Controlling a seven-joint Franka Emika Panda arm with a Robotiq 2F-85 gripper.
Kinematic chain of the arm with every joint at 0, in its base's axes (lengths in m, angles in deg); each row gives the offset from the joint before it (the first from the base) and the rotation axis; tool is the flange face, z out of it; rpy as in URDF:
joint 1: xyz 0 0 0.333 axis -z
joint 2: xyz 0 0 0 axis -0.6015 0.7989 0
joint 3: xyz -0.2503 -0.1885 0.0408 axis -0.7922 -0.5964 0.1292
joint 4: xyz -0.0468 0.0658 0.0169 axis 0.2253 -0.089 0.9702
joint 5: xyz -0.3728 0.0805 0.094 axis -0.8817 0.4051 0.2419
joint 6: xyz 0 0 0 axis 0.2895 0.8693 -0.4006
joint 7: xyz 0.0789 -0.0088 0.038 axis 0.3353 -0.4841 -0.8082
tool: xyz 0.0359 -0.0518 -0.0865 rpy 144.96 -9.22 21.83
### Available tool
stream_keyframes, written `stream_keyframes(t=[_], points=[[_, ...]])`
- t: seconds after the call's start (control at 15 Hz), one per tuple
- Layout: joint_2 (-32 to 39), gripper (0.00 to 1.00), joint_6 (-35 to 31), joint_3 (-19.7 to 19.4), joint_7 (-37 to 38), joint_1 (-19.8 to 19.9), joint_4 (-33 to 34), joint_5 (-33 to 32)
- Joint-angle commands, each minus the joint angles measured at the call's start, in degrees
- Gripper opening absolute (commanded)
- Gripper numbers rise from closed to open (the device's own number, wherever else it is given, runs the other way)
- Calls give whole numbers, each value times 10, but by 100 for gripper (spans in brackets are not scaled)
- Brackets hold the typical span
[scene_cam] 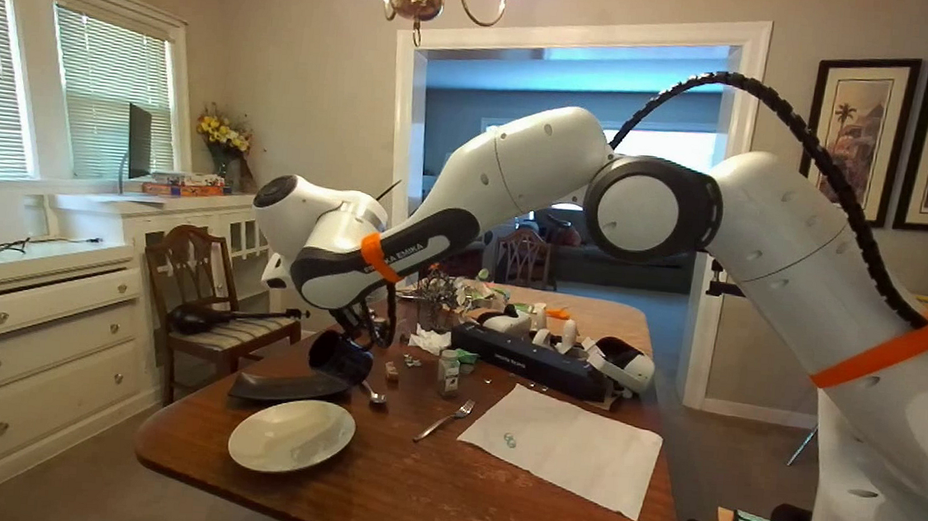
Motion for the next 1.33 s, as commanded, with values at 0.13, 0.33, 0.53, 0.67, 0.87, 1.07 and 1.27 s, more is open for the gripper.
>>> stream_keyframes(t=[0.13, 0.33, 0.53, 0.67, 0.87, 1.07, 1.27], points=[[64, 5, 83, -4, -50, -27, 97, -62], [92, 5, 95, -4, -68, -36, 132, -82], [121, 5, 99, -3, -86, -42, 167, -89], [140, 5, 102, -5, -98, -47, 190, -91], [166, 5, 109, -9, -123, -53, 220, -90], [189, 5, 117, -15, -149, -59, 244, -91], [208, 5, 129, -23, -173, -66, 265, -94]])
